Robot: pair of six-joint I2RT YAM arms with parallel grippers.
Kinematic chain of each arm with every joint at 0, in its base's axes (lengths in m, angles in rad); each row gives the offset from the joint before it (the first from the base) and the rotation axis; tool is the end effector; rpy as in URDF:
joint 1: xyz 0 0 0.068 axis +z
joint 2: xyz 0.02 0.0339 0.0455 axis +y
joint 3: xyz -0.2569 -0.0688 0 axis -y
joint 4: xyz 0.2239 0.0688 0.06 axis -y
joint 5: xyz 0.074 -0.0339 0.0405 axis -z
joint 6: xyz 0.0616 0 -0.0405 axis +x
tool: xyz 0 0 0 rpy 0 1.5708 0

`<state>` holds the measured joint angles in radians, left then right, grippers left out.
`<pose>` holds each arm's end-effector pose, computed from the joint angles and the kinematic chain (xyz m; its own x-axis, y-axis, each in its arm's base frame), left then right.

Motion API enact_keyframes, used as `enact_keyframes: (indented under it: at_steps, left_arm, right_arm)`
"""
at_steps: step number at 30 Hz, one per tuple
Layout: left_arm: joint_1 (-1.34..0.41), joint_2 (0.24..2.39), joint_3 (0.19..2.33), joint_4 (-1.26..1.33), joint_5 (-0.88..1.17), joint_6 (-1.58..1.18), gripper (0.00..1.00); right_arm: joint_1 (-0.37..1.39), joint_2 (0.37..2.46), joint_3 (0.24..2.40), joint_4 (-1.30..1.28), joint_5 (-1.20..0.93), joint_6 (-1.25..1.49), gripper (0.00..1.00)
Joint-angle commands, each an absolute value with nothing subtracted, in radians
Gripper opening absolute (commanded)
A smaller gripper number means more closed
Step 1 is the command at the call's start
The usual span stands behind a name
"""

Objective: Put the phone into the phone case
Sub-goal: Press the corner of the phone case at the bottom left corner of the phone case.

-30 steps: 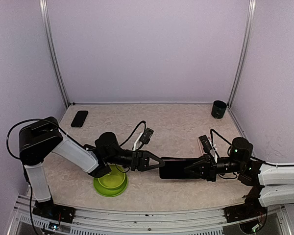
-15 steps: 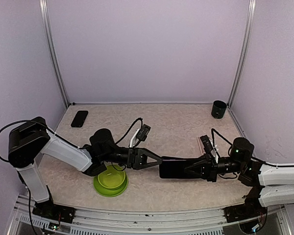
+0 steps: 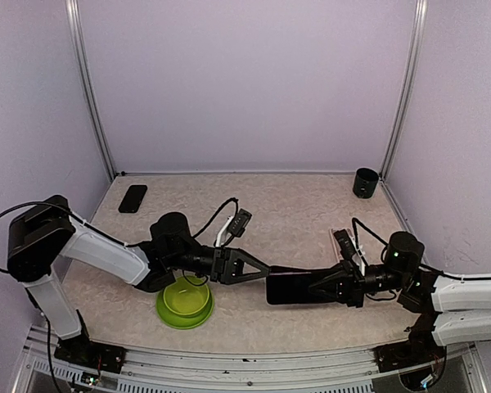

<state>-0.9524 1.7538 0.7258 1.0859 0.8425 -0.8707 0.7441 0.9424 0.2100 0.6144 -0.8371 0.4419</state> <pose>0.1646 -0.3107 0.2120 -0.7235 0.1388 -0.6762 0.6534 -0.1786 -0.7357 0.1088 0.1624 0.2027 -0.5043 -0.0750 -0.8603 -0.8634 0.0279 0.5037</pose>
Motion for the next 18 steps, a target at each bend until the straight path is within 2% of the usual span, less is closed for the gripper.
enact_keyframes:
  at_steps: [1, 5, 11, 18]
  left_arm:
    - [-0.909, 1.689, 0.682, 0.997, 0.681, -0.822, 0.49]
    - [-0.874, 1.639, 0.615, 1.135, 0.693, -0.876, 0.49]
    - [-0.893, 1.632, 0.642, 1.027, 0.693, -0.818, 0.49]
    - [-0.956, 1.702, 0.688, 1.086, 0.783, -0.837, 0.51]
  right_arm:
    - [0.778, 0.888, 0.225, 0.739, -0.974, 0.411, 0.02]
    - [0.779, 0.900, 0.231, 0.715, -0.941, 0.402, 0.01]
    - [0.780, 0.912, 0.234, 0.724, -0.948, 0.408, 0.01]
    - [0.779, 0.909, 0.238, 0.713, -0.943, 0.402, 0.01]
